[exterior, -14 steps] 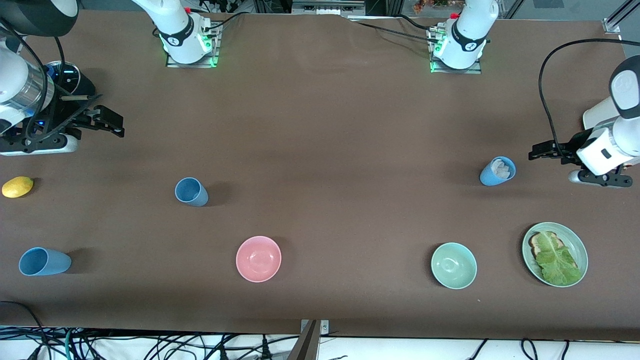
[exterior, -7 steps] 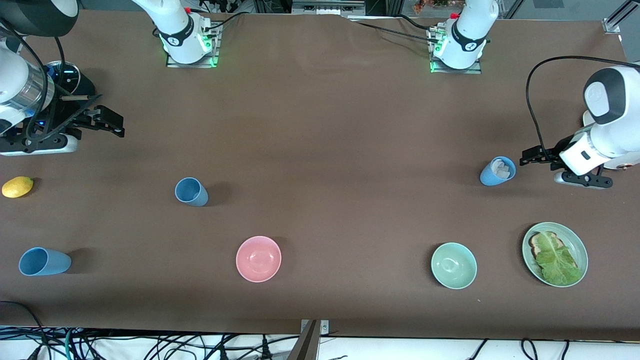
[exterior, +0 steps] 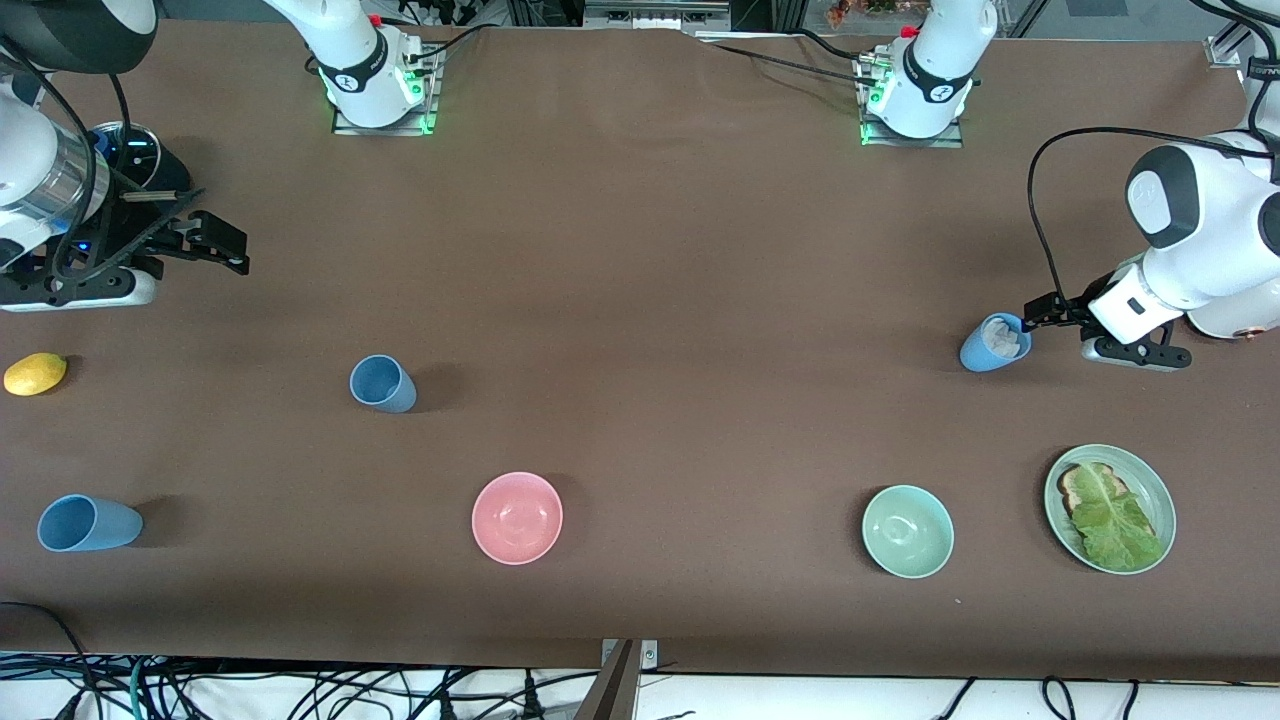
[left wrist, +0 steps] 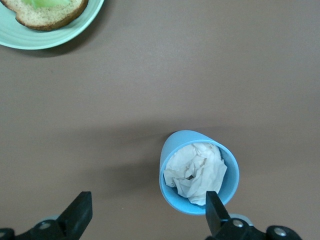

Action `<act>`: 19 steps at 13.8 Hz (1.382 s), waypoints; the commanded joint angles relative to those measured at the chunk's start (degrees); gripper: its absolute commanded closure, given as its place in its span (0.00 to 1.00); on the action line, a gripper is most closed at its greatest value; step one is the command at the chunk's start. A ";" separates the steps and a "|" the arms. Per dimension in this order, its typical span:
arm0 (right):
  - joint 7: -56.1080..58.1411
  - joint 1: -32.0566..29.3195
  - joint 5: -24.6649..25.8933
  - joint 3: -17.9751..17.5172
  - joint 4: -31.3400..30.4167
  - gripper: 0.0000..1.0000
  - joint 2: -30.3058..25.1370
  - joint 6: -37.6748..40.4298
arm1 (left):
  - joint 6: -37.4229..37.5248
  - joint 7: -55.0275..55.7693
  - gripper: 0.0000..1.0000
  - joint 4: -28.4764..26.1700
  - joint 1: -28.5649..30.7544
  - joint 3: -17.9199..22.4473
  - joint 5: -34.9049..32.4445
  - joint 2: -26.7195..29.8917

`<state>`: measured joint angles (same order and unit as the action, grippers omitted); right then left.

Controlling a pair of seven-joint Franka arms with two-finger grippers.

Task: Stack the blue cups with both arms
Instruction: 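Close the left gripper on the rim of the tissue cup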

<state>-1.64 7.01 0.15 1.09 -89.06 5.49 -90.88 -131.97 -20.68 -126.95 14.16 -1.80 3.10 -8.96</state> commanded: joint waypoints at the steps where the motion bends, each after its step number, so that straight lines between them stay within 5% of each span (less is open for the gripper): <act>1: 0.41 0.02 -0.67 -0.03 -0.06 0.00 -0.31 -0.08 | -3.64 -2.96 0.00 -2.34 0.25 0.39 0.86 0.09; 19: 0.41 0.02 -0.67 -0.12 -0.50 0.00 -0.22 -0.17 | -14.71 -2.96 0.00 -5.59 -1.59 0.30 1.56 -4.48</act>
<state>-1.64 7.01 0.15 1.06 -89.19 5.54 -90.88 -144.21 -21.97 -130.88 12.97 -1.69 3.13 -14.07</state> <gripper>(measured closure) 0.000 0.000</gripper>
